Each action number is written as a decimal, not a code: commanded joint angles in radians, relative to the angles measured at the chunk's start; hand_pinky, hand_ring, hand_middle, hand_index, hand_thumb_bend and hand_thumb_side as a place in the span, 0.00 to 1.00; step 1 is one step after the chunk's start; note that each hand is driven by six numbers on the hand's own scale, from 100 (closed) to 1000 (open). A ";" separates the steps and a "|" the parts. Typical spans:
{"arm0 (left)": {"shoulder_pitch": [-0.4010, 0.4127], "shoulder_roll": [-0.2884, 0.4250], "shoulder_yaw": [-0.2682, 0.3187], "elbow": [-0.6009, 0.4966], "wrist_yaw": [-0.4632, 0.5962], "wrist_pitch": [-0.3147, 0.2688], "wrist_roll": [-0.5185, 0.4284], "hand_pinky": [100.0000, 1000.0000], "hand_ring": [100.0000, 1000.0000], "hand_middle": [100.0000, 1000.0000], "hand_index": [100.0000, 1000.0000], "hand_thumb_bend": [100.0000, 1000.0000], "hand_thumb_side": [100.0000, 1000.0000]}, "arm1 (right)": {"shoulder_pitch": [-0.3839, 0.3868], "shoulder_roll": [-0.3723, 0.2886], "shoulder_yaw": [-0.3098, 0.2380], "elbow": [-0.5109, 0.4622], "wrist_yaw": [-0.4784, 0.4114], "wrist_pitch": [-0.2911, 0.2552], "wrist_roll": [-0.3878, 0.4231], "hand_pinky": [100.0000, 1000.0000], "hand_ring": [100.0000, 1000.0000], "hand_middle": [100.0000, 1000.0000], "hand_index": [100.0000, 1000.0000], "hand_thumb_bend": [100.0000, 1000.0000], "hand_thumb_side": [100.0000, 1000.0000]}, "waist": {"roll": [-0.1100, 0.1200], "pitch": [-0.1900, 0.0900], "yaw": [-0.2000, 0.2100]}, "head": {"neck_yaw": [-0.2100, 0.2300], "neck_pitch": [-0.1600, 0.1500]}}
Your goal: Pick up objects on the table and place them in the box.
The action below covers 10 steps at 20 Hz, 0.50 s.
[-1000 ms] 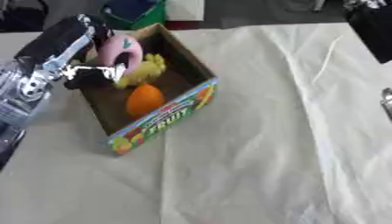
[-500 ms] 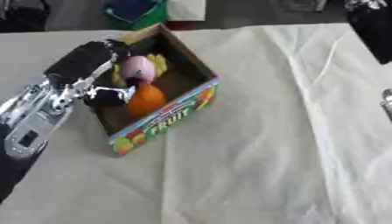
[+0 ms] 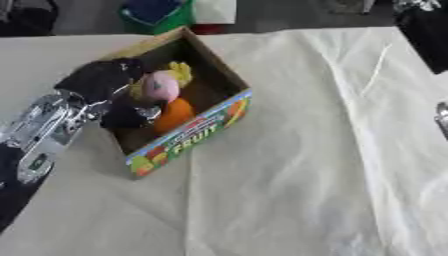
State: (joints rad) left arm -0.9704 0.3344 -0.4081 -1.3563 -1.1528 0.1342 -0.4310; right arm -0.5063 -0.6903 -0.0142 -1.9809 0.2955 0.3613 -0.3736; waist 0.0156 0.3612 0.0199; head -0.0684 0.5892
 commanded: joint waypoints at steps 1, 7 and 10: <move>-0.014 0.017 0.029 -0.057 0.033 0.032 0.006 0.75 0.94 0.88 0.96 0.92 1.00 | -0.010 -0.021 -0.009 -0.019 -0.009 -0.003 -0.002 0.66 0.70 0.55 0.73 0.00 0.69 | -0.004 -0.027 0.003 | 0.004 0.007; -0.002 0.048 0.090 -0.222 0.173 0.097 0.099 0.66 0.88 0.81 0.92 0.66 1.00 | -0.005 -0.025 -0.011 -0.019 -0.011 -0.002 -0.007 0.66 0.70 0.55 0.73 0.00 0.69 | -0.003 -0.035 0.016 | 0.001 0.023; 0.009 0.073 0.126 -0.320 0.281 0.122 0.156 0.62 0.86 0.78 0.90 0.61 1.00 | -0.002 -0.026 -0.013 -0.019 -0.011 -0.002 -0.010 0.66 0.69 0.55 0.73 0.00 0.69 | -0.001 -0.040 0.022 | -0.003 0.027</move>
State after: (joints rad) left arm -0.9482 0.3754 -0.3085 -1.6225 -0.9124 0.2464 -0.2993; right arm -0.5007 -0.6903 -0.0149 -1.9809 0.2884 0.3609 -0.3792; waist 0.0164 0.3479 0.0425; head -0.0690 0.6106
